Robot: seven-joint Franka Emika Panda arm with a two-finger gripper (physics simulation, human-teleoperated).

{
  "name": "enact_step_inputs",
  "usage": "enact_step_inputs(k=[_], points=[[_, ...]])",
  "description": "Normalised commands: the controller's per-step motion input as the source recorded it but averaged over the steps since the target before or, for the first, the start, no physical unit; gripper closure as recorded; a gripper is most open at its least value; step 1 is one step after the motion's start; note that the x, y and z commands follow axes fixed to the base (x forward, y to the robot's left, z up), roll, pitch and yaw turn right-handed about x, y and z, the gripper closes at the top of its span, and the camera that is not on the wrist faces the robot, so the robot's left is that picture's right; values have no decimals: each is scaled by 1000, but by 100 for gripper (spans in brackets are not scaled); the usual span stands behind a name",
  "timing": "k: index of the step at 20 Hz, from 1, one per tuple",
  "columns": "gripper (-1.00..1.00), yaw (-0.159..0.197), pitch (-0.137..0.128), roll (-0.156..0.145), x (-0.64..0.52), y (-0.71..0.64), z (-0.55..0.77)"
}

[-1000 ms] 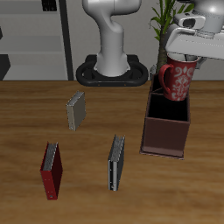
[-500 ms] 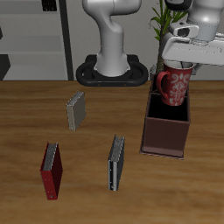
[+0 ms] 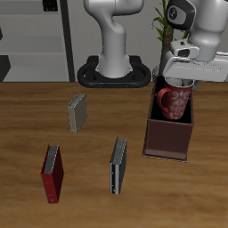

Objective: Place the red mug into the left desk caddy's right compartment and place the striped book into the left desk caddy's back compartment

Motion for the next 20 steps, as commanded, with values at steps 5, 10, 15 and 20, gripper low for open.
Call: enact_step_inputs(k=[5, 10, 15, 20], points=[[-100, -64, 102, 48, -55, 85, -331], [-100, -37, 60, 12, -44, -2, -23], [-100, 18, -6, -6, 9, -65, 95], [-100, 24, -19, -33, 236, -319, 272]])
